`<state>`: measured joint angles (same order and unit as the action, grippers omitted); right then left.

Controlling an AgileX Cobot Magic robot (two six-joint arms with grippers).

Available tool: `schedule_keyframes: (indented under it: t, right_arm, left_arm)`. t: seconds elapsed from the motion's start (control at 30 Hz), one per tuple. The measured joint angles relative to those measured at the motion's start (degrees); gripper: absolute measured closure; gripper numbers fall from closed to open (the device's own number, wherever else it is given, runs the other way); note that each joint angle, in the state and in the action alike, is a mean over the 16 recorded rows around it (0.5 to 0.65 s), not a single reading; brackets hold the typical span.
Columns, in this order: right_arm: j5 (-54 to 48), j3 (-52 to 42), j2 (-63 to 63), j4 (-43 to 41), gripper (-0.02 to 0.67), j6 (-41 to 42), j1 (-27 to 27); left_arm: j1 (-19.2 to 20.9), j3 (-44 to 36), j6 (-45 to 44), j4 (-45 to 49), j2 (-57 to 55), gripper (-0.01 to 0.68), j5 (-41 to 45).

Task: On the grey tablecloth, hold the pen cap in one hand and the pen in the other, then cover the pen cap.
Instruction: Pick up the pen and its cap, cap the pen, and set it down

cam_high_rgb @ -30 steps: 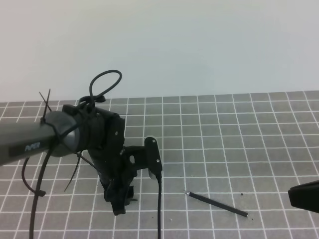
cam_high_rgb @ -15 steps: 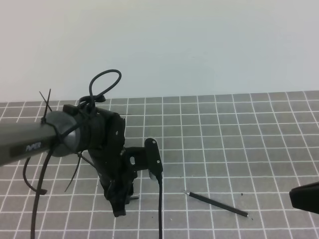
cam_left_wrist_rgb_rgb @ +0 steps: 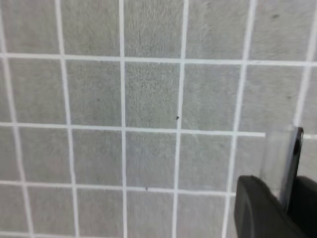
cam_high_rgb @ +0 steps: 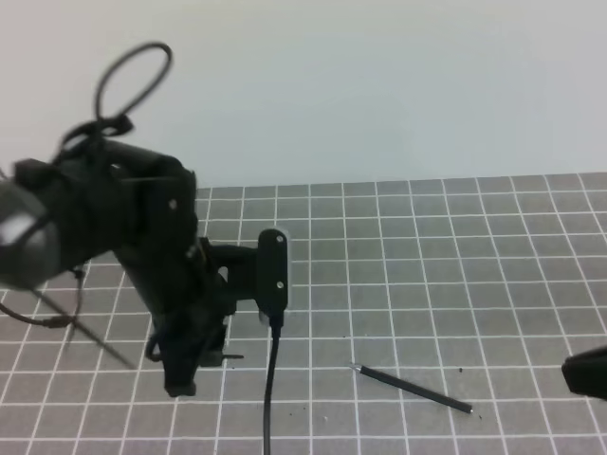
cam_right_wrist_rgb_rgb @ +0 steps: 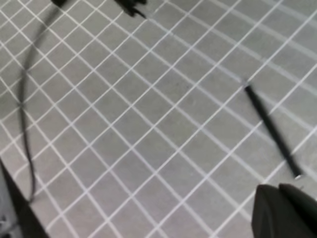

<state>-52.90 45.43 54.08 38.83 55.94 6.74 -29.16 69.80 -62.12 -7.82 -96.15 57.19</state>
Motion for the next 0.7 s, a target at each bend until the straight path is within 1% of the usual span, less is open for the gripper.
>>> schedule_keyframes:
  t: [0.13,0.23,0.47,0.6,0.7]
  right_arm:
    - [-2.46,4.5,2.95,-5.96,0.649,-0.59,3.22]
    - [-4.54,8.63,6.46,-12.5,0.648,-2.65,6.84]
    - [-6.51,17.18,16.94,-29.18,0.644,-9.71,16.2]
    - [-3.96,19.56,22.69,-35.15,0.612,-12.01,19.82]
    - [-1.29,20.46,26.46,-36.92,0.565,-11.47,21.37]
  left_arm:
    - [0.0,0.0,-2.05,-2.01,4.65,0.591,3.54]
    - [0.0,0.0,-2.3,-3.51,7.43,0.591,6.09]
    - [0.0,0.0,2.49,-6.36,11.03,0.591,10.51]
    - [0.0,0.0,5.76,-7.65,11.65,0.591,11.88]
    - [0.0,0.0,8.12,-8.34,11.74,0.591,12.33]
